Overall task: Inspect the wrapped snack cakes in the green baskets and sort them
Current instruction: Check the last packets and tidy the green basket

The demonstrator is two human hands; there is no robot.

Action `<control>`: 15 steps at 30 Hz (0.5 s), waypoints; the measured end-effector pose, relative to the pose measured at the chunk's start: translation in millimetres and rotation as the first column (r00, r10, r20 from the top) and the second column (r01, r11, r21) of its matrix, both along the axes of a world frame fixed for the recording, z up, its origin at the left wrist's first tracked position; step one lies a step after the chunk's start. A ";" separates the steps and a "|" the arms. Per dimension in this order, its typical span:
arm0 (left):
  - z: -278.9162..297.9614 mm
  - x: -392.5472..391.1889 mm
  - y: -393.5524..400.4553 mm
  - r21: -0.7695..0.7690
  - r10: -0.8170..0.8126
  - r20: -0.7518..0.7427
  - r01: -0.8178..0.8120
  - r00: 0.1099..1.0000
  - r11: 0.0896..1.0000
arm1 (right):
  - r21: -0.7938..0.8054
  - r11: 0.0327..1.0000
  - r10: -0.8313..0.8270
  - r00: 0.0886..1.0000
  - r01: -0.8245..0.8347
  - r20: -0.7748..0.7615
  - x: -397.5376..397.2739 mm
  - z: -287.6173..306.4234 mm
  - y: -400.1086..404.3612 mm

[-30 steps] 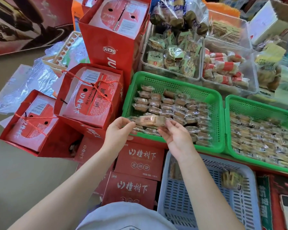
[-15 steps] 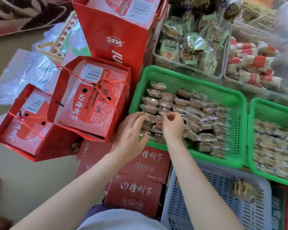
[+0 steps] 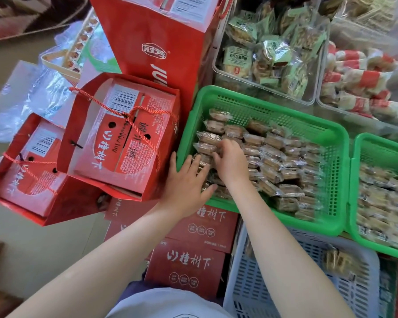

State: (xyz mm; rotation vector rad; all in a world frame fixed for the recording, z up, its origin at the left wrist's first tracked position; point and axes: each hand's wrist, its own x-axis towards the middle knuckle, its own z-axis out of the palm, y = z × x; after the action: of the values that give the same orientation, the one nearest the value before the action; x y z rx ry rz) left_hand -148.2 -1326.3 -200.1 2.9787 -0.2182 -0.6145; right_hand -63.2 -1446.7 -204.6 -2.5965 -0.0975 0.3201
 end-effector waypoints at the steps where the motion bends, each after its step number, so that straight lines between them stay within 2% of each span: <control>1: 0.0 -0.1 -0.5 0.010 0.002 0.003 -0.002 1.000 1.000 | -0.036 0.999 0.022 1.000 -0.022 0.002 1.5 -1.2 1.8; 8: -0.7 -1.4 -0.6 0.006 0.019 0.013 -0.019 1.000 1.000 | -0.176 0.984 -0.023 0.997 0.010 -0.073 10.9 -3.1 8.5; 11: 0.0 -1.7 -1.0 -0.005 0.026 0.007 -0.026 1.000 1.000 | -0.039 0.997 -0.073 0.984 0.068 -0.163 16.1 6.5 3.7; 15: 0.9 -2.1 -0.8 0.000 0.018 0.027 -0.018 0.999 1.000 | 0.233 0.941 -0.115 0.879 0.246 -0.462 22.1 23.4 -9.1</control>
State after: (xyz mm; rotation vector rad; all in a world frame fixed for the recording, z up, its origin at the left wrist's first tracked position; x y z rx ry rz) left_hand -150.3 -1327.1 -199.2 2.9872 -0.1926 -0.5727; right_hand -41.2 -1455.8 -181.2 -2.1650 0.2458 0.7594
